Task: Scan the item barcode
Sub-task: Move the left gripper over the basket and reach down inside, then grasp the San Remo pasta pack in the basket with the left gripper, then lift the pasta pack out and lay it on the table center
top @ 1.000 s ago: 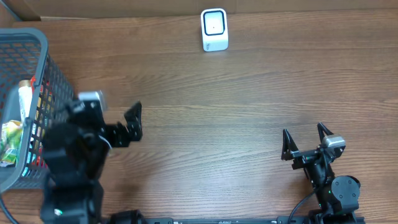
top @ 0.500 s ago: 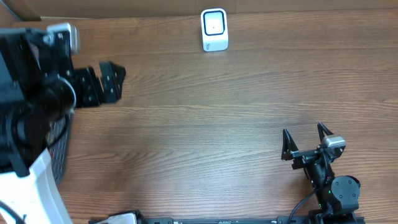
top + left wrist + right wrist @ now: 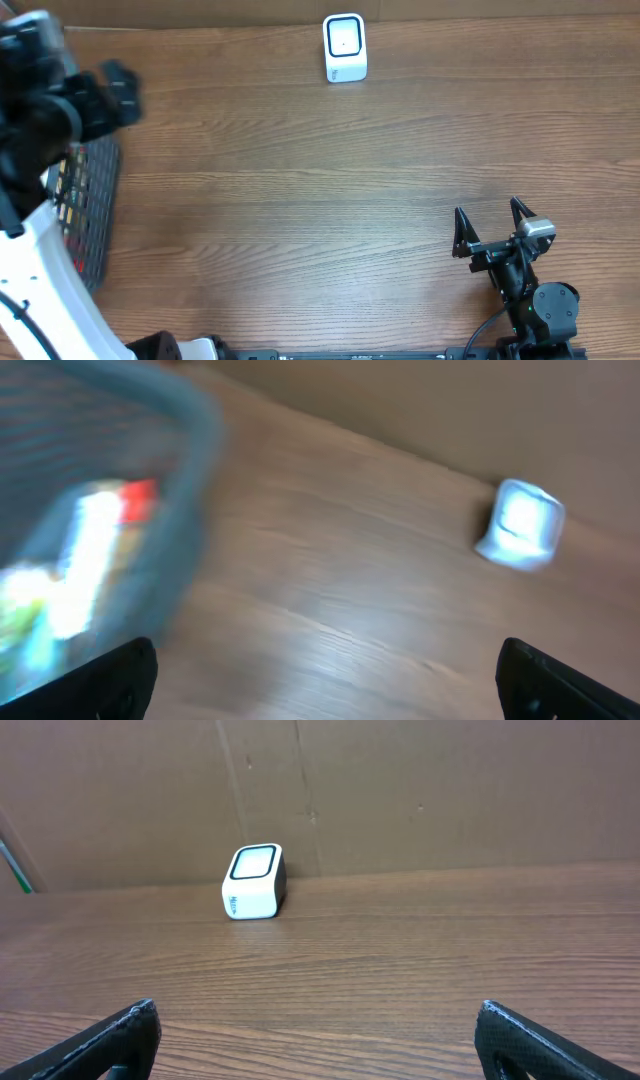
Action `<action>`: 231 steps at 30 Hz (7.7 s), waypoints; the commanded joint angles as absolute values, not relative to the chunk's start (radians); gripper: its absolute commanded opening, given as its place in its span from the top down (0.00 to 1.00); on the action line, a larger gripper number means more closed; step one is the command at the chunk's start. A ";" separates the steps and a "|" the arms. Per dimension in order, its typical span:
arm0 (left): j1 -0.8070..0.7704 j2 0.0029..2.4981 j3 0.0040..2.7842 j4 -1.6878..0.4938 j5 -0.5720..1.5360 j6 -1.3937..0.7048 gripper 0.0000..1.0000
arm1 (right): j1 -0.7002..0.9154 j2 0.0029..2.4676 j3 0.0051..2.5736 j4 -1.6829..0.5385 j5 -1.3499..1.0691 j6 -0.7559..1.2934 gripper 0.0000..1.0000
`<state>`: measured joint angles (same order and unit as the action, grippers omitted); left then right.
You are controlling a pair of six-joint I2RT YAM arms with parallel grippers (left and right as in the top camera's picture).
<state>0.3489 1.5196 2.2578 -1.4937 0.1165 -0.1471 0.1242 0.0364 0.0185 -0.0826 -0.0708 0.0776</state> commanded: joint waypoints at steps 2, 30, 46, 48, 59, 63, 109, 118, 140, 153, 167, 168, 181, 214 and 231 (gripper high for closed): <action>0.546 1.539 2.279 -1.451 -0.037 -0.180 0.00 | 0.120 0.027 0.008 -0.078 -0.064 0.082 0.00; 0.781 2.054 2.278 -1.419 0.030 -0.278 0.00 | 0.120 0.027 0.008 -0.078 -0.064 0.082 0.00; 0.785 2.137 2.261 -1.432 -0.028 -0.271 0.00 | 0.120 0.027 0.008 -0.078 -0.064 0.082 0.00; 0.785 2.138 2.260 -1.417 -0.025 -0.233 0.00 | 0.120 0.027 0.008 -0.078 -0.064 0.082 0.00; 0.783 2.139 2.218 -1.357 0.027 -0.110 0.00 | 0.120 0.027 0.008 -0.078 -0.064 0.082 0.00; 0.783 2.139 2.107 -1.315 0.026 -0.088 0.01 | 0.120 0.027 0.008 -0.078 -0.064 0.082 0.00; 0.762 2.139 1.790 -1.015 0.125 0.104 0.14 | 0.120 0.027 0.008 -0.078 -0.064 0.082 0.00; 0.750 2.139 1.674 -0.957 0.094 0.109 0.18 | 0.120 0.027 0.008 -0.078 -0.064 0.082 0.00; 0.752 2.073 1.893 -1.111 0.004 -0.038 0.96 | 0.120 0.027 0.008 -0.078 -0.064 0.082 0.00; 0.739 1.843 2.248 -1.207 0.023 -0.032 0.96 | 0.120 0.027 0.008 -0.078 -0.064 0.081 0.00; 0.351 1.535 2.341 -1.251 0.045 0.024 0.96 | 0.120 0.027 0.008 -0.078 -0.064 0.082 0.00; 0.301 1.526 2.341 -1.269 0.045 0.021 0.96 | 0.120 0.027 0.008 -0.078 -0.064 0.082 0.00; -0.202 1.749 2.285 -1.604 -0.194 -0.515 0.96 | 0.120 0.027 0.008 -0.078 -0.064 0.082 0.00; -0.559 2.437 2.287 -1.509 -0.361 -0.596 0.67 | 0.120 0.027 0.008 -0.078 -0.064 0.082 0.00; -0.519 2.379 2.841 -1.690 -0.234 -0.441 0.34 | 0.120 0.027 0.008 -0.078 -0.064 0.082 0.00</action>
<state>-0.5468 2.4531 2.7464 -1.6855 -0.2924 -0.4854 0.1242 0.0364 0.0185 -0.0826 -0.0704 0.0784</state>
